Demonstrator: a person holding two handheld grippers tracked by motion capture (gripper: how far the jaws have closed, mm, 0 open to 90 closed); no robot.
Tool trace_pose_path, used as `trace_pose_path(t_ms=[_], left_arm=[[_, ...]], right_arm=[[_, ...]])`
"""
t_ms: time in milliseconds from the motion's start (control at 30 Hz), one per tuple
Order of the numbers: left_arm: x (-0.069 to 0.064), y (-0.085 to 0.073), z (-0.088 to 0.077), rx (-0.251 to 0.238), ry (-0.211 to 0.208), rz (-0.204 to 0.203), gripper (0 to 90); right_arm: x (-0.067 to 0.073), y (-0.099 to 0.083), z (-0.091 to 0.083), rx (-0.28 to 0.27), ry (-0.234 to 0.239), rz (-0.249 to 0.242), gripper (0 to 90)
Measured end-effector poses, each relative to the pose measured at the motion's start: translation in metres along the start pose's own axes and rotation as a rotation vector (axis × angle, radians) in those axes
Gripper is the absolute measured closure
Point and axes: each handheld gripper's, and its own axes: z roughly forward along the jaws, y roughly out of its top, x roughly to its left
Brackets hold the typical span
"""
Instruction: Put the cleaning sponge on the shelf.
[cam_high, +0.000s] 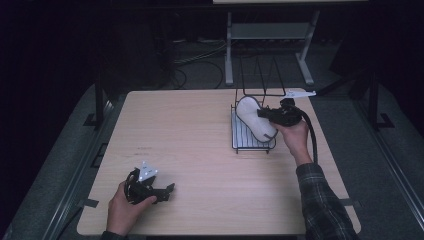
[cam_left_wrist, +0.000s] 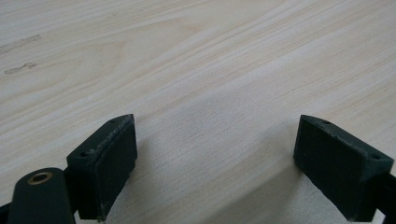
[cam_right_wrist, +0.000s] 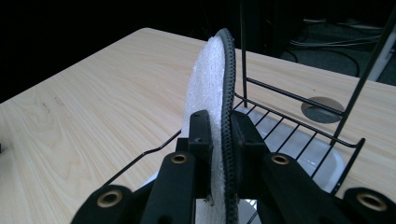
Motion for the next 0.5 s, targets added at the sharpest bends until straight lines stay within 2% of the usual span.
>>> trace_pose_path(t_ms=[100, 233, 500], left_arm=[[0.0, 0.0, 0.0, 0.0, 0.0, 0.0, 12.6], [0.0, 0.0, 0.0, -0.001, 0.0, 0.0, 12.6], [0.0, 0.0, 0.0, 0.0, 0.0, -0.001, 12.6]], right_arm=[[0.0, -0.001, 0.006, 0.01, 0.011, 0.02, 80.0], [-0.002, -0.004, 0.012, 0.02, 0.016, 0.022, 79.7], [-0.008, -0.007, 0.018, 0.008, -0.013, 0.039, 76.6]])
